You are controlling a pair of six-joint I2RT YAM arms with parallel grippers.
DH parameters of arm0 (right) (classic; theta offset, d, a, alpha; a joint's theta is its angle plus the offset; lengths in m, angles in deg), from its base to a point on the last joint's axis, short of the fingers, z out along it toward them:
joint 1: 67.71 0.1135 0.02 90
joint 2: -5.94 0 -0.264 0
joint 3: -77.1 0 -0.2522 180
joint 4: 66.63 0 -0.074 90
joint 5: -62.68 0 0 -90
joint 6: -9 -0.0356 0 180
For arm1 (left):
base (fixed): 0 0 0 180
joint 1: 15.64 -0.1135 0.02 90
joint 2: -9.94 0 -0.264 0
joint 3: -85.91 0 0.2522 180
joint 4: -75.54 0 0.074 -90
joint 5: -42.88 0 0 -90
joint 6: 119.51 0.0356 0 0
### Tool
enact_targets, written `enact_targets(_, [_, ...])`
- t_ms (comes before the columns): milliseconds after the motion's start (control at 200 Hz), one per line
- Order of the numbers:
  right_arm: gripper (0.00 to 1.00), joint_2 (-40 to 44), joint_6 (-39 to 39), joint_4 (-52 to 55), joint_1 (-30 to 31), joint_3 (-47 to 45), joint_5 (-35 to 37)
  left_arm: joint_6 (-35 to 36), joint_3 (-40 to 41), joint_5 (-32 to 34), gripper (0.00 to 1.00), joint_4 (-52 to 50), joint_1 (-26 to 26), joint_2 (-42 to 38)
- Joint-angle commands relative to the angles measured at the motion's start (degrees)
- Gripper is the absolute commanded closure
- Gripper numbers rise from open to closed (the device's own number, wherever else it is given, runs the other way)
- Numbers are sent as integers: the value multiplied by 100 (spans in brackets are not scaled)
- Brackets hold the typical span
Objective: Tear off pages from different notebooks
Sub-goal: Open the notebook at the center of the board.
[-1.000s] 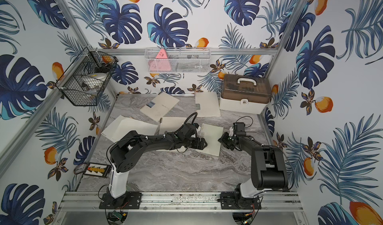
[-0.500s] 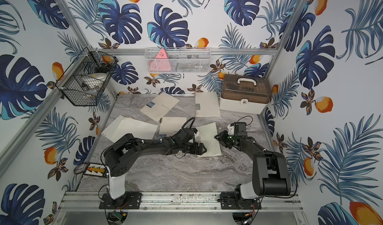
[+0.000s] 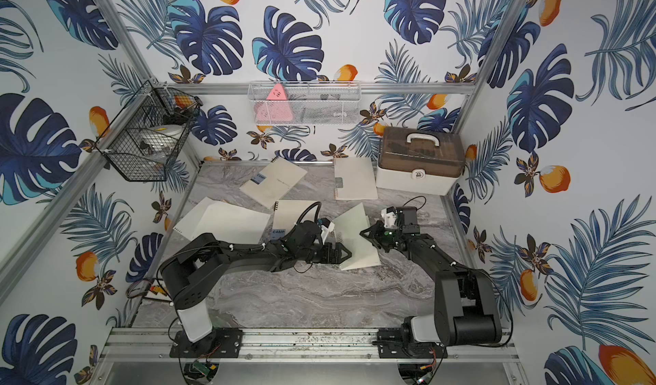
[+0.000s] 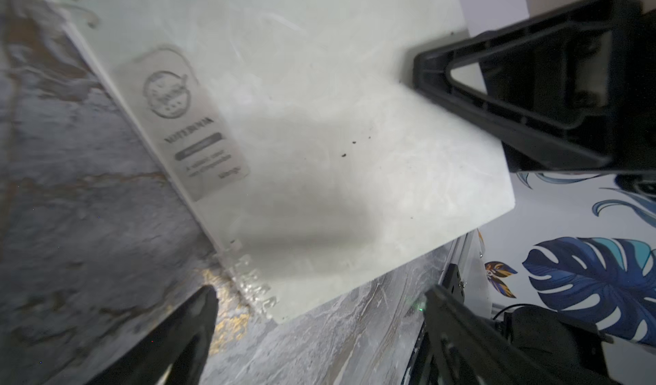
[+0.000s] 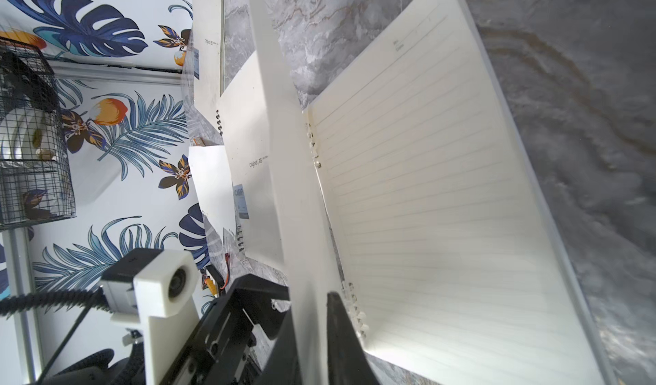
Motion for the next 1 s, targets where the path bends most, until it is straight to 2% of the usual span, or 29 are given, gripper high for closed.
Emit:
enact_targets(0, [79, 109, 190, 215, 176, 104, 212, -505, 457, 104, 1, 734, -260, -438])
enact_targets(170, [69, 9, 588, 425, 1093, 504, 571, -1261, 993, 76, 1, 1659, -850, -971])
enact_targets(275, [67, -220, 855, 605, 1573, 804, 645, -1325, 842, 85, 1, 1628, -1100, -1078])
enact_targets(490, [55, -478, 1541, 1236, 2433, 1435, 1097, -1272, 510, 155, 1, 1549, -1280, -944])
enact_targets(630, [39, -518, 2148, 1876, 2796, 1916, 1399, -1356, 500, 108, 1, 1710, -1337, -782])
enact_targets(701, [33, -417, 2389, 2027, 2991, 1987, 1327, -1363, 552, 103, 3, 1760, -1375, -773])
enact_targets(741, [26, -246, 2422, 1927, 2975, 1900, 1295, -1353, 587, 98, 3, 1742, -1405, -780])
enact_targets(786, [11, 7, 2456, 1787, 2974, 1781, 1365, -1319, 633, 101, 6, 1710, -1424, -814])
enact_targets(806, [3, 136, 2444, 1742, 2974, 1730, 1504, -1297, 653, 106, 7, 1686, -1440, -831])
enact_targets(826, [0, 261, 2395, 1698, 2970, 1660, 1725, -1278, 667, 113, 8, 1654, -1449, -853])
enact_targets(886, [0, 666, 2293, 1508, 2928, 1365, 2552, -1218, 725, 109, 11, 1531, -1488, -935])
enact_targets(946, [0, 972, 2085, 1511, 2865, 1071, 3745, -1153, 771, 115, 13, 1362, -1533, -1044])
enact_targets(996, [0, 1036, 1986, 1637, 2421, 943, 4221, -1059, 793, 144, 14, 1146, -1554, -1147])
